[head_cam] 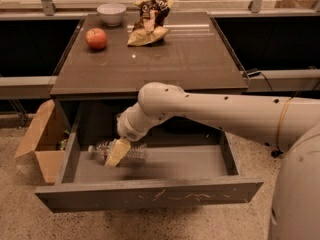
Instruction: Pick water bottle from top drawer and place on counter
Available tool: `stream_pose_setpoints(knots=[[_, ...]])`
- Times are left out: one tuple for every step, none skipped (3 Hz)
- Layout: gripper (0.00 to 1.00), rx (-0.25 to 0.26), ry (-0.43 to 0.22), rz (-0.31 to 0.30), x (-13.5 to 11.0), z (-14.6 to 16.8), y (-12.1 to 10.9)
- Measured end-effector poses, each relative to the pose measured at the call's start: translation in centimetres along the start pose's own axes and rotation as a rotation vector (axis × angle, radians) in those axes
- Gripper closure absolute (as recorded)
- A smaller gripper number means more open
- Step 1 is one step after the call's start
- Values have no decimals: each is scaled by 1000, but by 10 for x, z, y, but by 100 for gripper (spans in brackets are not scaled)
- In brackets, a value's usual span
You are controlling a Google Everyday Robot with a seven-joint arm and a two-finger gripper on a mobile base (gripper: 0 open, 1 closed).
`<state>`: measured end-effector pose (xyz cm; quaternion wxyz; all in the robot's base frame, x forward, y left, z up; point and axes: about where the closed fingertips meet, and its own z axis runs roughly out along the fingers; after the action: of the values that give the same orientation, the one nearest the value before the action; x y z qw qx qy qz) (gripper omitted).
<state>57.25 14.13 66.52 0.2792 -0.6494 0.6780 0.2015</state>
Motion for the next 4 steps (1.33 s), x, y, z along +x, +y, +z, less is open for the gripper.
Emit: stream_pose_setpoints(knots=[[0,-20,-14,8,3,18,2],[4,-39,-28,35,19,35,4],[27,-49,-30,45,26,42,5],[50,-50,-30,44,27,42,5]])
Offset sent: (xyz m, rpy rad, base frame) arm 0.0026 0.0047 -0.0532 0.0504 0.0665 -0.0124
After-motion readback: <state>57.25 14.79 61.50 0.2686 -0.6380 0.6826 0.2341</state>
